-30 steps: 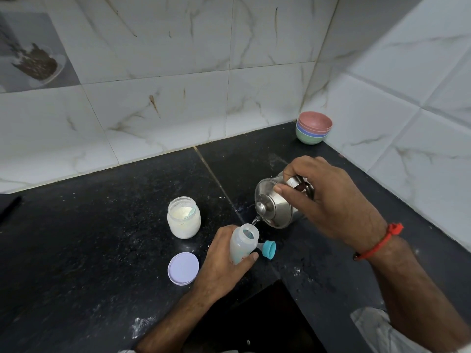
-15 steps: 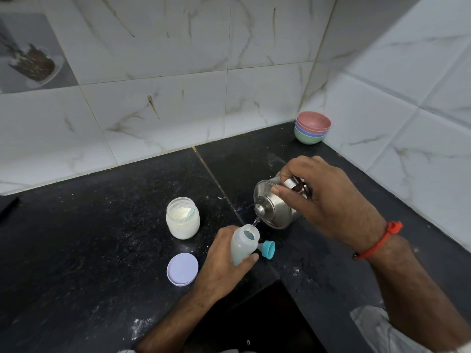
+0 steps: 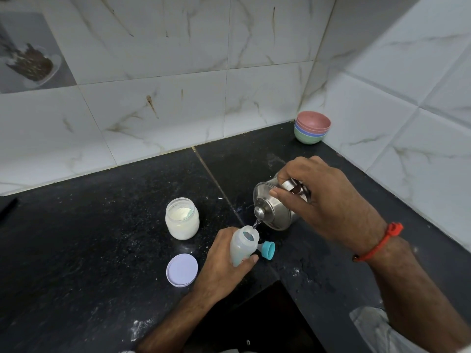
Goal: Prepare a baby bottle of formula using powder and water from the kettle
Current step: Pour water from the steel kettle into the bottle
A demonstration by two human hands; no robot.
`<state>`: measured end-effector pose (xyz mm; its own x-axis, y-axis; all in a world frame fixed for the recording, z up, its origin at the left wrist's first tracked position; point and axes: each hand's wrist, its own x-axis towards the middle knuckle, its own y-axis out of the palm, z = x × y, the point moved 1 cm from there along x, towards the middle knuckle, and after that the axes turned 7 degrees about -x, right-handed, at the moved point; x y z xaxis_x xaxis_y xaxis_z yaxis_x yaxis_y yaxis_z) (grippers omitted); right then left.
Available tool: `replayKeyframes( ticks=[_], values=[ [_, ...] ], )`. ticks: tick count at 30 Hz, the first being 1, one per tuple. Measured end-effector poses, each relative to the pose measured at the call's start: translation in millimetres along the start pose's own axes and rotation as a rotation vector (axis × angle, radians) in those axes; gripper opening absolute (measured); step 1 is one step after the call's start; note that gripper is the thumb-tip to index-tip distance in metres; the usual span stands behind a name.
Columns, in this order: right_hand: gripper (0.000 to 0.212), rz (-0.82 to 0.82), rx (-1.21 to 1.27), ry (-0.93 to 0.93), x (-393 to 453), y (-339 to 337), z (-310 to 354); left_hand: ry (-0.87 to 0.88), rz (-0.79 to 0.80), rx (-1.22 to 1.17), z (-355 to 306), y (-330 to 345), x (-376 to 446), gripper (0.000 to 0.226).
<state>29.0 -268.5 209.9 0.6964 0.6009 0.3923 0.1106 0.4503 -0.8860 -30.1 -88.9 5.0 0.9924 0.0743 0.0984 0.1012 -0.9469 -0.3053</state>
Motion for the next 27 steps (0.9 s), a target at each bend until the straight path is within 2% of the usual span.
replayKeyframes(
  ticks=[27],
  values=[
    [0.012, -0.016, -0.044, -0.044, -0.4, -5.0, 2.7, -0.038, 0.019, 0.009, 1.8, 1.0, -0.8, 0.059]
  ],
)
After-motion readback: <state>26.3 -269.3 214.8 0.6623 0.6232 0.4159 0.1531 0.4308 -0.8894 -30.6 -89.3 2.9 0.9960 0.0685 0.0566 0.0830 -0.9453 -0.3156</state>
